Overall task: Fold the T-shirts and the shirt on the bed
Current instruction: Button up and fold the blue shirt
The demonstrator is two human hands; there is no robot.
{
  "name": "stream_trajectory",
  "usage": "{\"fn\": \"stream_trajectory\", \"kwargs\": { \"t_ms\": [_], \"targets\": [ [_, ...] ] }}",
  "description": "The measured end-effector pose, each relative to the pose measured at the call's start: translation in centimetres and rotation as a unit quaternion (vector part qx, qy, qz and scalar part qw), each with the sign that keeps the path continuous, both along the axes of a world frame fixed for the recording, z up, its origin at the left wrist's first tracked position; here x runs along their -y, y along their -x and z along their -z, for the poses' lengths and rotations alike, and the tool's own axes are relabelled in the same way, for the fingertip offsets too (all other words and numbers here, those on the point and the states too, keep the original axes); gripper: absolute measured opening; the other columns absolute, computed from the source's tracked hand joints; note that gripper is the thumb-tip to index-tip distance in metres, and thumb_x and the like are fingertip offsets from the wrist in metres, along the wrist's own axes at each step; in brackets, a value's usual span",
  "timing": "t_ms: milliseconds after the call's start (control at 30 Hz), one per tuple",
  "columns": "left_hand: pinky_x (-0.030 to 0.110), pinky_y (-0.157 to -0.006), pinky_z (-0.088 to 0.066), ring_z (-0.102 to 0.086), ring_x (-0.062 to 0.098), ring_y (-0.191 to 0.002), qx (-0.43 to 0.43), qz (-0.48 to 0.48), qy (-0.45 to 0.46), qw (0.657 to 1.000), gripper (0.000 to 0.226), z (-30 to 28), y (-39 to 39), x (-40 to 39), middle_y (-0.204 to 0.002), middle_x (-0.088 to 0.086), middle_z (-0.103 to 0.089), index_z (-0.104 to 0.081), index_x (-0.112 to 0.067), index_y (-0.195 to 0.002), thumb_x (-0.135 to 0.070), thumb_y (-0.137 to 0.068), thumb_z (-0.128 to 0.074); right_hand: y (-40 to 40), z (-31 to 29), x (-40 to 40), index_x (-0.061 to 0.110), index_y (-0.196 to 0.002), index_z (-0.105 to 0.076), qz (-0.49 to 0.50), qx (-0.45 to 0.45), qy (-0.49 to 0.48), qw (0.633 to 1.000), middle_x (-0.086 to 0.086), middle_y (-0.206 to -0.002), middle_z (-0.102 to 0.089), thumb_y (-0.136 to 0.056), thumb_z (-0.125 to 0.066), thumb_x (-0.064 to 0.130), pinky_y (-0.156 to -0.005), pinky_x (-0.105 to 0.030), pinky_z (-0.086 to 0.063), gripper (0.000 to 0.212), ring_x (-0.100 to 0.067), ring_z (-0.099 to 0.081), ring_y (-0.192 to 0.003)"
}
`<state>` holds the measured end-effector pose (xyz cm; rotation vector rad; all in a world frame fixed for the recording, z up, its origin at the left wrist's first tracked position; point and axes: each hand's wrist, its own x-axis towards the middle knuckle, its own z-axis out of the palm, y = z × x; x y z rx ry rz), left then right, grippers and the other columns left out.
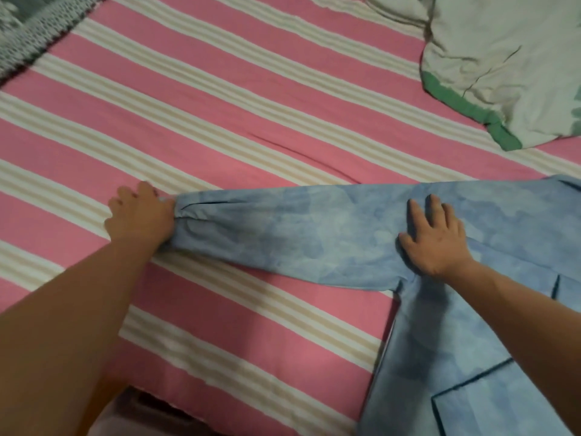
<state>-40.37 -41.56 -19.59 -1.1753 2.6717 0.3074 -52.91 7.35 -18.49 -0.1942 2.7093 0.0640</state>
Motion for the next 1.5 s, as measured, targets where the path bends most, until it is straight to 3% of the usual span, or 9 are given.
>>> {"fn": "stream_trajectory", "kwargs": {
  "t_ms": [233, 333, 467, 633, 700, 867, 1133, 1300, 1500],
  "targets": [
    [0.045, -0.089, -0.051, -0.06, 0.042, -0.108, -0.06, -0.289, -0.227, 0.928, 0.091, -1.1, -3.7, -1.8, -0.128, 0.024, -0.058, -0.039, 0.005, -0.144, -0.066, -0.091, -0.058, -3.2, 3.2, 3.3, 0.033, -0.16, 0.0, -0.02, -0.013, 0.022, 0.999, -0.007, -0.169, 0.006, -0.09, -0.007, 0.073, -0.121, -0.056, 0.002, 0.081, -0.034, 0.008, -0.154],
    [0.023, -0.044, -0.046, -0.055, 0.02, -0.055, -0.155, -0.404, -0.444, 0.785, 0.036, -1.8, -4.5, -1.5, -0.077, 0.008, -0.058, -0.059, -0.011, -0.12, -0.034, -0.095, -0.069, -2.4, 3.1, 3.6, 0.034, -0.16, 0.002, -0.005, 0.019, 0.013, 1.0, -0.005, -0.169, 0.01, -0.092, -0.014, 0.074, -0.122, -0.056, 0.003, 0.08, -0.033, 0.011, -0.154],
    [0.025, -0.046, -0.052, -0.065, 0.017, -0.06, -0.298, -0.374, -0.55, 0.685, 0.01, -7.8, -1.4, -4.0, -0.079, 0.007, -0.065, -0.063, -0.012, -0.095, -0.02, -0.098, -0.057, -0.3, -3.9, 3.8, 0.032, -0.156, -0.025, 0.04, 0.19, 0.121, 0.973, -0.003, -0.167, -0.018, -0.085, -0.041, 0.078, -0.124, -0.051, -0.014, 0.086, -0.03, -0.017, -0.153],
    [0.029, -0.058, -0.042, -0.051, 0.017, -0.062, -0.389, -0.019, -0.48, 0.786, 0.018, -22.9, 2.4, -23.0, -0.072, 0.008, -0.055, -0.055, -0.012, -0.073, -0.01, -0.078, -0.073, -1.8, -22.7, 0.4, 0.022, -0.137, -0.057, 0.298, 0.349, 0.614, 0.642, -0.008, -0.143, -0.055, -0.09, -0.057, 0.058, -0.108, -0.057, -0.044, 0.058, -0.033, -0.055, -0.129],
    [0.033, -0.066, -0.047, -0.056, 0.019, -0.07, -0.374, 0.137, -0.455, 0.797, 0.019, -27.6, 2.0, -34.6, -0.079, 0.004, -0.062, -0.054, -0.012, -0.074, -0.006, -0.077, -0.072, -3.3, -29.6, -3.7, 0.013, -0.137, -0.056, 0.304, 0.328, 0.675, 0.586, -0.016, -0.132, -0.062, -0.085, -0.057, 0.061, -0.101, -0.061, -0.048, 0.071, -0.039, -0.062, -0.119],
    [0.045, -0.117, -0.031, -0.045, 0.028, -0.134, -0.306, 0.481, -0.374, 0.732, 0.052, -29.4, -3.2, -56.7, -0.138, 0.011, -0.055, -0.058, -0.013, -0.13, -0.018, -0.08, -0.072, -9.3, -33.3, -21.6, 0.014, -0.12, -0.067, 0.395, 0.037, 0.56, 0.727, -0.012, -0.085, -0.071, -0.093, -0.065, 0.01, -0.061, -0.031, -0.053, 0.027, -0.02, -0.064, -0.067],
    [0.056, -0.108, -0.039, -0.046, 0.051, -0.128, -0.12, 0.379, -0.067, 0.915, 0.076, -8.0, -11.1, -56.7, -0.145, 0.034, -0.041, -0.048, -0.008, -0.146, -0.021, -0.071, -0.061, -23.9, -14.3, -43.6, 0.008, -0.112, -0.067, 0.616, 0.115, 0.537, 0.565, -0.007, -0.092, -0.078, -0.098, -0.048, 0.0, -0.059, -0.031, -0.061, 0.025, -0.018, -0.075, -0.073],
    [0.061, -0.09, -0.047, -0.052, 0.054, -0.111, -0.063, 0.283, -0.003, 0.957, 0.056, -4.0, -6.3, -50.3, -0.129, 0.032, -0.048, -0.038, -0.007, -0.141, -0.028, -0.094, -0.06, -27.5, -6.9, -44.9, 0.01, -0.096, -0.066, 0.61, 0.085, 0.441, 0.653, -0.003, -0.064, -0.063, -0.095, -0.067, 0.027, -0.047, -0.023, -0.037, 0.017, -0.019, -0.051, -0.055],
    [0.048, -0.074, -0.044, -0.061, 0.05, -0.096, 0.007, 0.271, 0.053, 0.961, 0.023, -4.5, -1.8, -47.7, -0.106, 0.027, -0.062, -0.05, -0.009, -0.102, -0.031, -0.1, -0.044, -28.2, -6.1, -43.2, 0.012, -0.089, -0.066, 0.606, 0.037, 0.48, 0.633, -0.015, -0.073, -0.06, -0.097, -0.065, 0.019, -0.044, -0.023, -0.041, 0.011, -0.021, -0.053, -0.057]
  ]
}}
